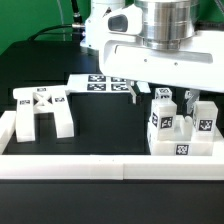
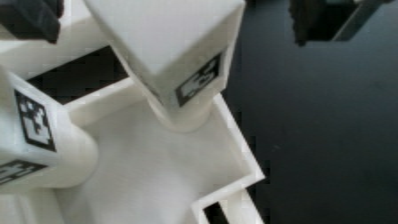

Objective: Assemble chair

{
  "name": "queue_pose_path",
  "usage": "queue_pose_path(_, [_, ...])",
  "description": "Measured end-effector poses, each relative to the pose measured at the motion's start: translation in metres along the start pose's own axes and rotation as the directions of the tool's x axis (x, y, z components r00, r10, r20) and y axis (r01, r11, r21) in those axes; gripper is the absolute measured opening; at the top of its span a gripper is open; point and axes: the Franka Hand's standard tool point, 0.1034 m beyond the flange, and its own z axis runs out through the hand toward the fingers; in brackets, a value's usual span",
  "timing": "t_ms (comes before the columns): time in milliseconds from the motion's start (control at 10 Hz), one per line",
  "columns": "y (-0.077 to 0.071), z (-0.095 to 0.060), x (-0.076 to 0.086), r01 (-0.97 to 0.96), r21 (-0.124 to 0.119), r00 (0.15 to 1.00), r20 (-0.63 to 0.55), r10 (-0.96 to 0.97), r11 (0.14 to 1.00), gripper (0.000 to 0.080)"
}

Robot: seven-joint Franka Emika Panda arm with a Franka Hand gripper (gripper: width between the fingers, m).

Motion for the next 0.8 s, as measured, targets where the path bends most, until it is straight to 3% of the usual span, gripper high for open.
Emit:
queue_pose_path(300, [-0.0008,0.0016,-0.0009,0.257,-0.004,0.966,-0.006,-0.257,0.966,0.0649])
queue_pose_path(600, [0.0038,0.0009,0.0038,0.503,-0.015,0.864,-0.016,-0.503,0.864,0.0649])
queue_pose_path(800, [0.0057,0.0007,0.0049,0.514,-0.015,0.857,-0.017,-0.514,0.858,0.0626])
